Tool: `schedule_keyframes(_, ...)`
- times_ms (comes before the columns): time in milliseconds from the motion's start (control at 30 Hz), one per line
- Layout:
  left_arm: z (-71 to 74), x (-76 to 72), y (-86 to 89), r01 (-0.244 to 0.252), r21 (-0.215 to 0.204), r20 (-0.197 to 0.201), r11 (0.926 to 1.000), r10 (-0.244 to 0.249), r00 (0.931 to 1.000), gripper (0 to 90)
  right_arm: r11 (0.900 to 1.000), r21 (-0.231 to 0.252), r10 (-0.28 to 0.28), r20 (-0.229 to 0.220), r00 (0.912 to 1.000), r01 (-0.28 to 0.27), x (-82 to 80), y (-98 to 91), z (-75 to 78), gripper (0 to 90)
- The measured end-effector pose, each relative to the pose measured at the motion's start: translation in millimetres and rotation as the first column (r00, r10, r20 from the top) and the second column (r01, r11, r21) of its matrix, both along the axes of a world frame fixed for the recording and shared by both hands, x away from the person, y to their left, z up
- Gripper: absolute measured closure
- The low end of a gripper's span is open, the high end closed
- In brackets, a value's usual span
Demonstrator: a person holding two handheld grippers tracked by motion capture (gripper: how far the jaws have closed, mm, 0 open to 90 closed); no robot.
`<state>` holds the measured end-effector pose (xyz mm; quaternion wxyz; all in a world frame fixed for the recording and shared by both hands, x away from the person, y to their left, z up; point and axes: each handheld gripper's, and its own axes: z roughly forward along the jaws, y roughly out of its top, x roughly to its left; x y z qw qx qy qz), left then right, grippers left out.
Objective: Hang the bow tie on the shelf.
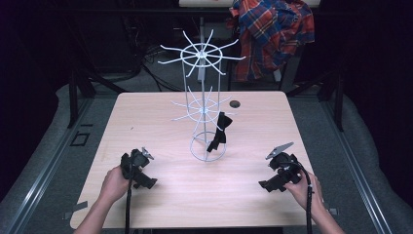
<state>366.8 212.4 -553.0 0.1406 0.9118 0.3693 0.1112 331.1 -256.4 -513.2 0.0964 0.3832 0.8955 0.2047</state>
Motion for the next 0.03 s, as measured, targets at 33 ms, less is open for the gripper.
schedule_keyframes(33,-0.2,0.1,-0.2,0.0,0.002,-0.002,1.0,0.0,1.0,0.1,0.9999,-0.01,0.001,-0.002,1.0,-0.001,1.0,-0.3,-1.8,0.0)
